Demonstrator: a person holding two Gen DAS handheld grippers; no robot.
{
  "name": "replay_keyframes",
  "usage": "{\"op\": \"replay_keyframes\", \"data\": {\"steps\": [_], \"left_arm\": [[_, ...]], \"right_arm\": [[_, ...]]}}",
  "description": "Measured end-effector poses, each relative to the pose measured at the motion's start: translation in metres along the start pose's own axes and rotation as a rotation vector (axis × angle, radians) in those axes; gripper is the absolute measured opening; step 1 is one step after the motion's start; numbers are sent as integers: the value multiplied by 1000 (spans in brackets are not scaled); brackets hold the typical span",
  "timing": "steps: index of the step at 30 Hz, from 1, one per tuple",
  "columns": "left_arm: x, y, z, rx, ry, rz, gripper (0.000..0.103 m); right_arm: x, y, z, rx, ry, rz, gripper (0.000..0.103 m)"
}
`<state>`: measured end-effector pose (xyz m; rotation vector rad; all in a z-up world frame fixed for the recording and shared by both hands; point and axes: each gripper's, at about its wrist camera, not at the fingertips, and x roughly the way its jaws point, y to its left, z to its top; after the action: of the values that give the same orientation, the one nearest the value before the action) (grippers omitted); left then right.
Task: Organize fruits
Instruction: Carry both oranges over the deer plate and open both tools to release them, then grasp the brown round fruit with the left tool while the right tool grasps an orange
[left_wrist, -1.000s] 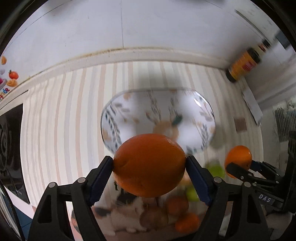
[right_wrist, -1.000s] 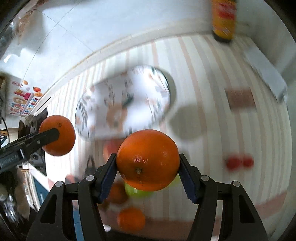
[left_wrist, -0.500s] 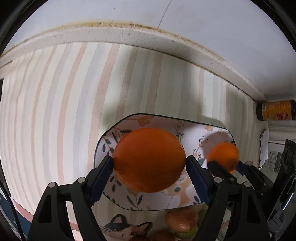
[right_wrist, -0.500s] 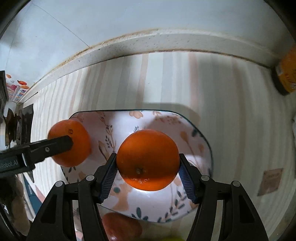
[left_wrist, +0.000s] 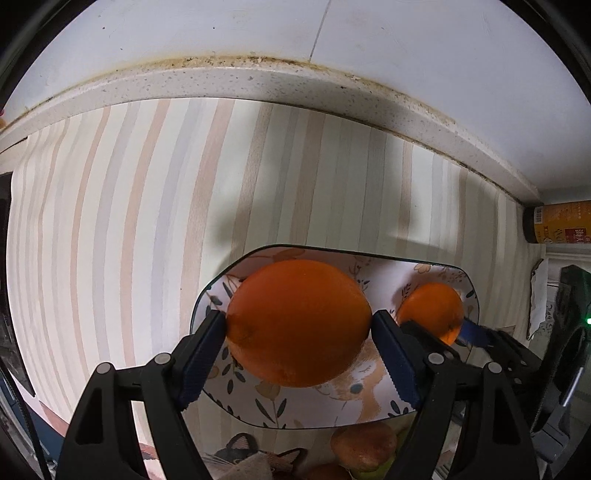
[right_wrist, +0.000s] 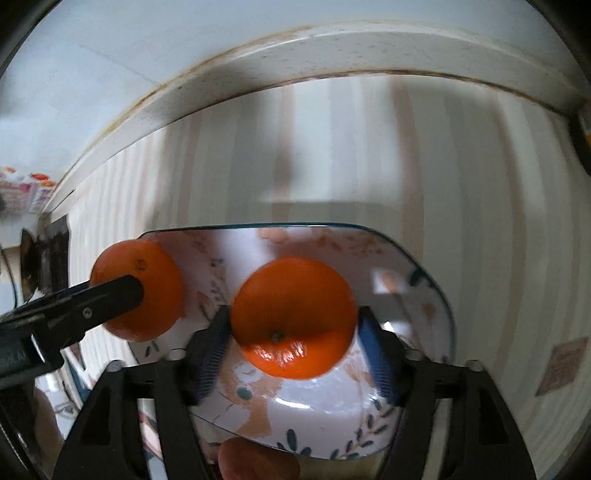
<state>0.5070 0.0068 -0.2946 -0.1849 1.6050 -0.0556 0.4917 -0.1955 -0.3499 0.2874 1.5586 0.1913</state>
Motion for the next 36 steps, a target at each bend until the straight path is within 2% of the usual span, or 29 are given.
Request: {"op": "replay_keyframes", "data": {"steps": [3,4,5,8,13,17,25,36], "left_arm": [[-5,-3,-5,11,-23,25,83],[-8,-5,-6,16,-33,31,89],[-12,-7,-8,21,-45,34,91],[-24,-10,-15,41,-72,62,91],[-43,-9,-34,46,-135,118,91],[-60,-7,-58,33,-186,153,91],[-99,-1,-123,7,-318,217,91],[-152,0,-195,58,-434,187,91]], "right_arm": [[-9,1,-2,-4,-15,-36,97],[-13,2,-3,-7,-15,-54,97],[-16,3,-5,-12,-16,-67,97],[-27,10,-13,-49,-19,-125,97],[-45,19,-32,-77,-42,-164,97],[-58,24,-50,-91,-73,-192,97],[-104,33,-101,-116,-189,-209,97],[-187,63,-180,-108,-359,-202,97]]}}
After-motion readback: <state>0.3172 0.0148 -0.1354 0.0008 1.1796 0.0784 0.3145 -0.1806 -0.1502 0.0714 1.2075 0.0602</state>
